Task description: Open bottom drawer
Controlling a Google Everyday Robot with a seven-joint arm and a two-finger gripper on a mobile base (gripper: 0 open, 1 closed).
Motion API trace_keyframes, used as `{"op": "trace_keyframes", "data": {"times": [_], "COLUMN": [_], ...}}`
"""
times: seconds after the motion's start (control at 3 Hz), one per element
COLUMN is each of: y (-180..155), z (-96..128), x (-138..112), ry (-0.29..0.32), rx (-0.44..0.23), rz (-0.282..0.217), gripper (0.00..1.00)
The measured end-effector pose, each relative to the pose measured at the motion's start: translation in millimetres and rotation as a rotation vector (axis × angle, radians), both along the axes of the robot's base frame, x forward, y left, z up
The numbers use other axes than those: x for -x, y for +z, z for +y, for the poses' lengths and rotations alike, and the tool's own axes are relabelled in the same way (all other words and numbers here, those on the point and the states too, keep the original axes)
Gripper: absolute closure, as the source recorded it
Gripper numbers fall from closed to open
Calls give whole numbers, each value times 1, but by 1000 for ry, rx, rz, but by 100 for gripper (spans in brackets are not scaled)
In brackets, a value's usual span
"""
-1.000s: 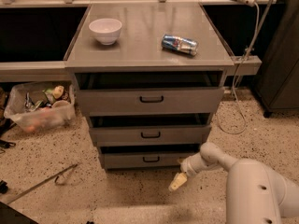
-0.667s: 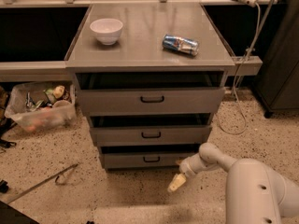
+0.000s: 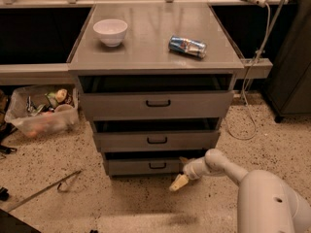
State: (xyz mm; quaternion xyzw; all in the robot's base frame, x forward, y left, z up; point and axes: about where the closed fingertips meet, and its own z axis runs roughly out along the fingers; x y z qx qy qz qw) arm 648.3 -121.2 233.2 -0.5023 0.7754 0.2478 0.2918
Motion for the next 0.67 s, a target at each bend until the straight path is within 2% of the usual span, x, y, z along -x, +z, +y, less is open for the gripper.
{"op": "trace_keyframes", "data": {"times": [0.33,0.67], "y": [-3,-20], "z": [9,18], "x": [-24,-41], "ry": [-17,-6], "rx": [-16,-10], "rz": [-73,-51], "gripper": [0,0]}}
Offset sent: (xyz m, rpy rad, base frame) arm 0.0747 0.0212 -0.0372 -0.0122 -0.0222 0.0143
